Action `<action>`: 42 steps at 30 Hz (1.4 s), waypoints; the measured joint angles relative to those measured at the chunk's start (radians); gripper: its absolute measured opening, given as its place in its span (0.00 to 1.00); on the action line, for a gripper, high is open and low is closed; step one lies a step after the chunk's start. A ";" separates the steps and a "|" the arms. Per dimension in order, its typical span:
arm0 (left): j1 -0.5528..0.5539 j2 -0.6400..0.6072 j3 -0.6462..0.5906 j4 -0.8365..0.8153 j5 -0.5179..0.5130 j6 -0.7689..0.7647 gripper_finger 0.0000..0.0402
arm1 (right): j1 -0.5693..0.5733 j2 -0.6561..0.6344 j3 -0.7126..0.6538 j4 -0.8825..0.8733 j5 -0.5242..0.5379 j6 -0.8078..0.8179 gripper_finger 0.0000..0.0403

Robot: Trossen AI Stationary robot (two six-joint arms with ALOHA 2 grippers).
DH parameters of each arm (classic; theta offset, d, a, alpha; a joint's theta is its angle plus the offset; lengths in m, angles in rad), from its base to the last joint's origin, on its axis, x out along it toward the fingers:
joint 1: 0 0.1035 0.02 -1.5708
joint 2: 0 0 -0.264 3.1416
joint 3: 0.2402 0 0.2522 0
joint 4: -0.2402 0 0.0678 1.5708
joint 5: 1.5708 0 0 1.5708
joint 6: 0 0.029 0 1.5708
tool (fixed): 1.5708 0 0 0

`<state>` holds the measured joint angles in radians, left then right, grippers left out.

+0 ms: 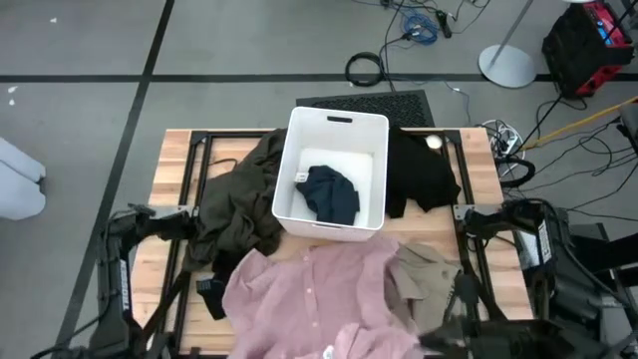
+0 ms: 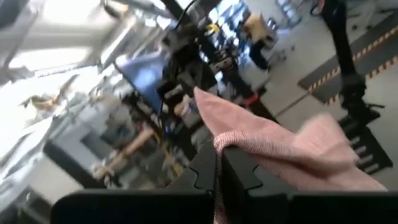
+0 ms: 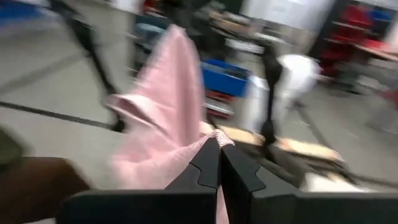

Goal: Sort clothes
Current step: Put the pink shirt into the white laundry bin

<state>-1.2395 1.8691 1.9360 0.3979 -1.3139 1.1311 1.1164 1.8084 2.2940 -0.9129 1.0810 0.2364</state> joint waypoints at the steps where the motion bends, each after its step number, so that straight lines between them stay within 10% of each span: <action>1: 0.004 0.000 -0.007 -0.009 -0.036 -0.031 0.02 | -0.002 0.000 0.000 -0.077 0.033 0.068 0.00; 8: 0.132 -0.004 -0.102 -0.235 -0.221 -0.224 0.02 | -0.065 0.007 0.000 -0.660 0.089 0.701 0.00; 21: 0.269 -0.042 -0.193 -1.131 -0.256 -1.285 0.02 | -0.218 -0.054 -0.338 -0.635 -0.163 0.868 0.00; 30: 0.310 -0.023 -0.208 -1.966 0.008 -2.354 0.02 | -0.416 -0.326 -0.874 -0.036 -0.356 0.708 0.00; 35: 0.330 -0.034 -0.299 -1.967 0.191 -2.365 0.02 | -0.557 -0.409 -1.187 0.453 -0.619 0.565 0.00; 42: 0.337 -0.034 -0.465 -1.961 0.346 -2.435 0.02 | -0.655 -0.423 -1.391 0.482 -0.672 0.632 0.00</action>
<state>-0.9029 1.8351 1.4708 -1.5631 -0.9678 -1.3036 0.4615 1.3851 0.9027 -0.4309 0.4088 0.8689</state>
